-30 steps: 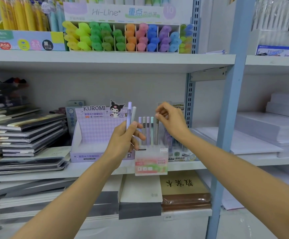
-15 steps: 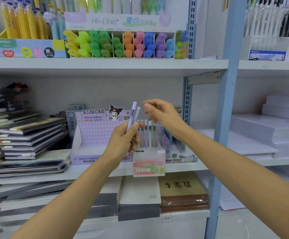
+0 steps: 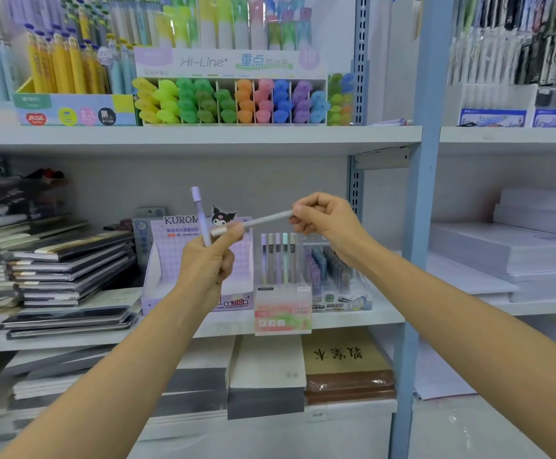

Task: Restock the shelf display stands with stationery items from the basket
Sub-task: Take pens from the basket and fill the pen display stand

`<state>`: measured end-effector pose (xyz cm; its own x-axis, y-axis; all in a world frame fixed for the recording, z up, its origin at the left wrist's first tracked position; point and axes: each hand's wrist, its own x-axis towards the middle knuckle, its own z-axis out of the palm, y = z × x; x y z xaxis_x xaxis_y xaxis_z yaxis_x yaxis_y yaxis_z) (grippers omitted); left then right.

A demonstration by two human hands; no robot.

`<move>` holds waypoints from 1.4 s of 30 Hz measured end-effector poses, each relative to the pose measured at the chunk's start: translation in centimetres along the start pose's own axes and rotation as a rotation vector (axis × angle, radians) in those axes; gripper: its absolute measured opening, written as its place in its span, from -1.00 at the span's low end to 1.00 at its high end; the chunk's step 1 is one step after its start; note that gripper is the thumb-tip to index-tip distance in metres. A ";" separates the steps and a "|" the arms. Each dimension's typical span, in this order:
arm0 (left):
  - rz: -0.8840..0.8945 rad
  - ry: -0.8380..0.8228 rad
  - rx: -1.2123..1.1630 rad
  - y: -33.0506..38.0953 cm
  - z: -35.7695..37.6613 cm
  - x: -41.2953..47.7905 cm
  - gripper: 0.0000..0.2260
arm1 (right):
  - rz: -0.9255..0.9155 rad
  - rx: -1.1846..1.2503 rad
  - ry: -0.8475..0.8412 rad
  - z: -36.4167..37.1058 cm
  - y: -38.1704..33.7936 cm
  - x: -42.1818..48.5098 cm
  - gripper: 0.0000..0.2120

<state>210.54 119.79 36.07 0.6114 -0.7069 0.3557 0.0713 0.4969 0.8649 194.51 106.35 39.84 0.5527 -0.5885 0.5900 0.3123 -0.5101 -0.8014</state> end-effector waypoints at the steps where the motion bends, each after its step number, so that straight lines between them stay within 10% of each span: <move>1: 0.008 0.014 -0.057 0.2 0.1 -0.1 -0.96 | 0.019 -0.022 -0.050 -0.2 0.2 -0.3 -0.97; 9: 0.044 0.023 -0.088 0.7 1.1 -0.8 -0.92 | 0.073 -0.235 -0.367 0.2 0.7 -1.7 -0.89; 31: 0.004 -0.056 0.203 -1.7 0.1 0.6 -0.82 | -0.097 -0.203 0.161 1.4 0.3 1.2 -0.88; 42: 0.029 -0.208 0.305 -4.1 -1.4 1.1 -0.86 | -0.091 -0.520 0.016 3.6 5.0 1.8 -0.92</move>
<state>212.08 117.64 32.40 0.4343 -0.7974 0.4190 -0.2015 0.3674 0.9080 199.87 104.99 36.53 0.5282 -0.5345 0.6598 -0.0679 -0.8011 -0.5946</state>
